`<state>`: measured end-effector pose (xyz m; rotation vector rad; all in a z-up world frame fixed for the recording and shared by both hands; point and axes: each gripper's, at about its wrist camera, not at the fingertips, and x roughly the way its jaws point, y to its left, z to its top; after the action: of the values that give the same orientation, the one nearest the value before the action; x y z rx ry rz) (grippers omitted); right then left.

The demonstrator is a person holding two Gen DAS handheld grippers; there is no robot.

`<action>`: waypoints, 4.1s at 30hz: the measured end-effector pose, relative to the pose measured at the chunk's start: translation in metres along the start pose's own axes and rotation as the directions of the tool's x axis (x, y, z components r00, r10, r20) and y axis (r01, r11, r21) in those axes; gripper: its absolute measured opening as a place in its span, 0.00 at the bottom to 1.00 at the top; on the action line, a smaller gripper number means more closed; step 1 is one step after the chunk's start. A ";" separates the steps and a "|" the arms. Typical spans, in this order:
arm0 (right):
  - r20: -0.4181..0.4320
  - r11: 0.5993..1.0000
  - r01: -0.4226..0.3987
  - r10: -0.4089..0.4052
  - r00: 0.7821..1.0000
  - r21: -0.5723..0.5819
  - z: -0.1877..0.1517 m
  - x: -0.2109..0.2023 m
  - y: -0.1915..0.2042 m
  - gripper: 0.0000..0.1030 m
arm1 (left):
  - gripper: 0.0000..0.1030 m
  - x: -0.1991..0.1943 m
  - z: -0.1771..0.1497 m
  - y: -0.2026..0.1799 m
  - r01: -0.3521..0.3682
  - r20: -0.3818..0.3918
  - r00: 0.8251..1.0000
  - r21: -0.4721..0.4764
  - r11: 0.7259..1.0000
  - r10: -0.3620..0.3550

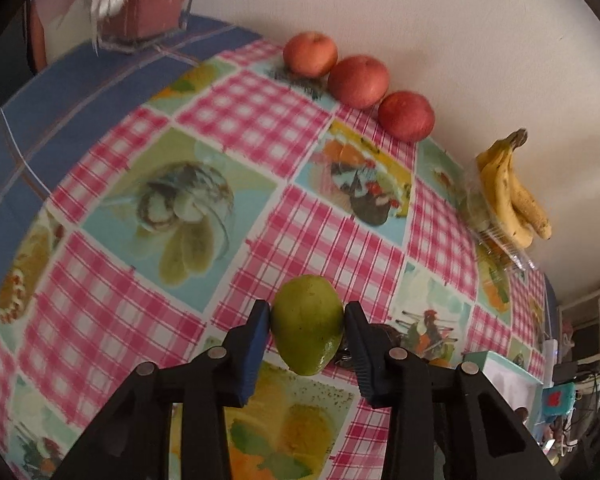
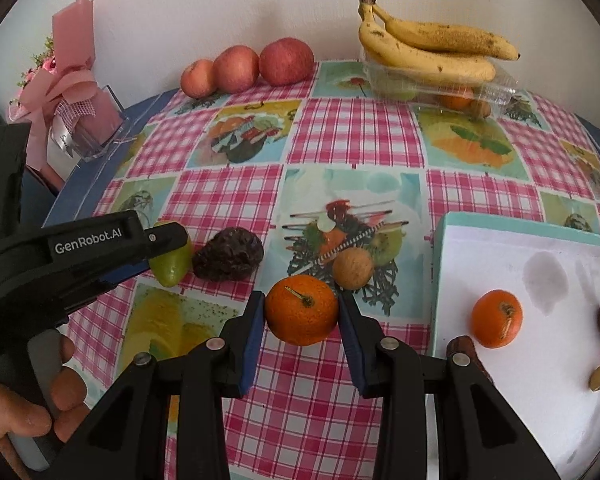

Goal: Organize fruits
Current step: 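Carry the green fruit into the tray with the left tool while the right tool places the tangerine there, then withdraw both open tools from the tray toward the last dark brown fruit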

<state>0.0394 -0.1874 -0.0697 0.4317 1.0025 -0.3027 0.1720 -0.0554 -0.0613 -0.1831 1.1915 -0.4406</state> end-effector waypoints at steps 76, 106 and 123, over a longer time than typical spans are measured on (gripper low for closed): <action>-0.068 0.867 0.270 -0.266 0.961 0.419 -0.083 -0.116 -0.218 0.37 | 0.40 -0.019 -0.222 -0.191 0.208 -0.343 0.939 0.556 0.805 -0.006; -0.181 0.836 0.335 -0.283 0.942 0.435 -0.095 -0.083 -0.233 0.59 | 0.53 -0.003 -0.216 -0.184 0.172 -0.355 0.934 0.540 0.824 0.038; -0.062 0.812 0.363 -0.379 0.924 0.457 -0.089 -0.110 -0.235 0.94 | 1.00 -0.053 -0.146 -0.140 -0.052 -0.011 0.998 0.423 0.905 0.062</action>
<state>-0.1845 -0.3449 -0.0654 0.6586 0.9764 -0.9160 -0.0121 -0.1452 -0.0187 0.2331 1.0941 -0.6402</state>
